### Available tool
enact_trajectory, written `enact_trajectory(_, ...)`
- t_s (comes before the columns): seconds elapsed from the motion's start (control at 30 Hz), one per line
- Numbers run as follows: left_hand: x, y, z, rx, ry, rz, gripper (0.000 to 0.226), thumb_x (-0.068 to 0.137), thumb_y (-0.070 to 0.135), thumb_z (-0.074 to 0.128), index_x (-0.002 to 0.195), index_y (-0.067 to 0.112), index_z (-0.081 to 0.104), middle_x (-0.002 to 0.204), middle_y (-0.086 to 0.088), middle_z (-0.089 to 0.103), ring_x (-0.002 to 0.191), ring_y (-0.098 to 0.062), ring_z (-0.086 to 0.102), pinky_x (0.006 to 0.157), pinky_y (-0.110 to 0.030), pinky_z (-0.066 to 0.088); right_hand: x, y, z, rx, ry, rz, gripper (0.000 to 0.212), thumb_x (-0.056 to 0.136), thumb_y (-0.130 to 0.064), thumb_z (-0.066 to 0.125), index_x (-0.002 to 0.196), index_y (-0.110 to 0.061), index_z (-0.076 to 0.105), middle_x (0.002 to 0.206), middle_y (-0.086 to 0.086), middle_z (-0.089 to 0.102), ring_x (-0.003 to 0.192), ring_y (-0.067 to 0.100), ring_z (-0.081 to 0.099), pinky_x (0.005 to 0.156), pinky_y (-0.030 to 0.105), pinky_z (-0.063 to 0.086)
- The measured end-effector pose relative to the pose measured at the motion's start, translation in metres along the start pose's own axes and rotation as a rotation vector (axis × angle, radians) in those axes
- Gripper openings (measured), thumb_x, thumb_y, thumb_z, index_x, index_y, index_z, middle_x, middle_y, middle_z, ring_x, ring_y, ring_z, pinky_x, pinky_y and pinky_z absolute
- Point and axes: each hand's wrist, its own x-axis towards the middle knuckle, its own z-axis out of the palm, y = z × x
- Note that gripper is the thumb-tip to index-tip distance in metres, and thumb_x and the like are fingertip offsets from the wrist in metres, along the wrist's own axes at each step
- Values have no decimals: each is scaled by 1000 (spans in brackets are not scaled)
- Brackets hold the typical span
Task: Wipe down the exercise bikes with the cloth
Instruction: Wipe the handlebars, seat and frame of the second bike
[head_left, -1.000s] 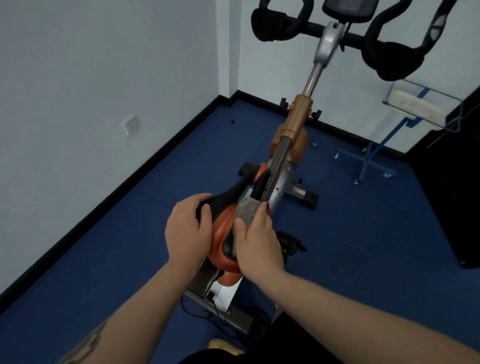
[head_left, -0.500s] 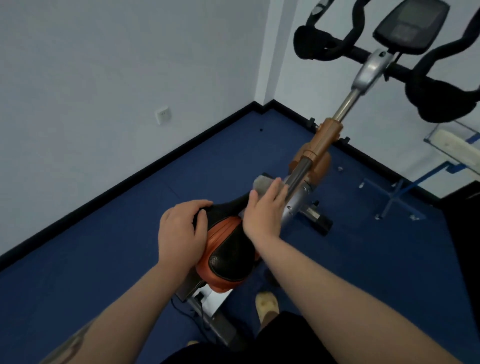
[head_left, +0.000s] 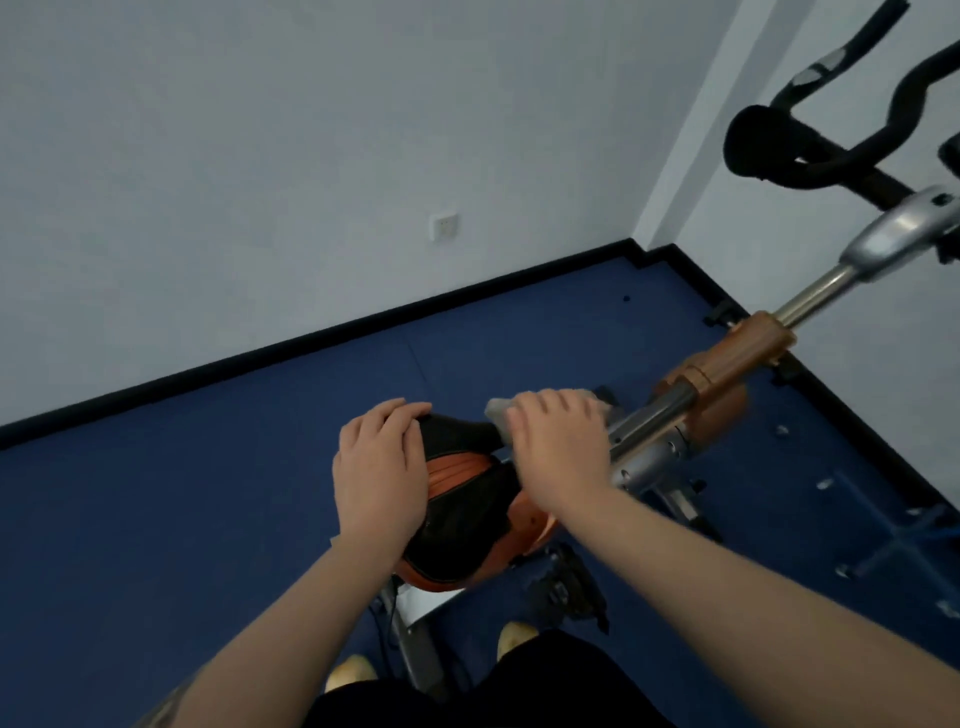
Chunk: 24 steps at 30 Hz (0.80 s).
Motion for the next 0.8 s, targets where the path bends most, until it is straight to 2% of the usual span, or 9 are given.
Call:
enact_trajectory(0.07,0,-2,0,6,15,-1,34,103,26,38,124,29,64,135,8,56,128,-16,40,101,-32,32,-12,-28,5,91,43,-185,42,98,-39,29,120,-22,61,110,-1,65,103,24,56,94,41,38)
enact_trajectory(0.17,-2,-3,-2,-13,-19,6,36,103,29,37,130,28,60,142,7,51,133,-15,37,108,-35,31,4,1,-3,101,-31,-391,45,100,-42,28,130,-24,55,118,-4,64,106,20,57,96,38,38)
enact_trajectory(0.3,-19,-5,-3,-70,-37,-42,46,102,40,40,147,32,40,158,9,27,144,-12,20,116,-39,24,12,46,-5,14,-14,-296,39,102,-37,26,104,-21,61,94,-3,65,87,23,58,77,38,40)
enact_trajectory(0.4,-38,-7,1,-181,-17,-92,62,95,50,49,152,39,27,161,19,12,145,-5,12,115,-42,24,13,14,-5,-19,7,-288,38,101,-33,28,86,-18,60,79,1,66,71,28,62,64,37,40)
enact_trajectory(0.47,-49,-8,2,-256,-2,-114,68,91,52,55,150,47,21,160,26,6,141,2,10,115,-45,25,25,-16,-3,7,-55,-416,32,103,-33,31,96,-18,58,88,3,66,74,29,64,60,36,37)
enact_trajectory(0.53,-59,-10,0,-324,-17,-125,73,86,60,56,145,57,14,158,31,1,140,5,9,118,-46,25,45,-41,-1,127,-206,-402,37,104,-41,23,109,-22,54,99,4,67,86,30,64,63,36,36)
enact_trajectory(0.6,-69,-14,-1,-390,-46,-144,82,77,69,55,144,61,8,157,34,-3,143,3,10,119,-45,25,53,-45,0,243,-314,-442,43,103,-49,18,125,-28,49,116,2,65,101,27,62,71,37,40)
enact_trajectory(0.7,-79,-17,0,-470,-71,-167,93,77,70,63,147,60,3,157,35,-2,145,0,12,119,-45,28,41,-14,-5,315,-298,-716,49,102,-50,23,149,-38,23,150,-12,41,125,17,51,92,39,46)
enact_trajectory(0.8,-79,-14,1,-587,-81,-201,96,77,60,72,141,67,2,156,31,7,143,-2,22,116,-43,35,53,13,-8,245,-422,-664,48,103,-48,24,150,-39,21,147,-5,47,120,19,54,89,38,47)
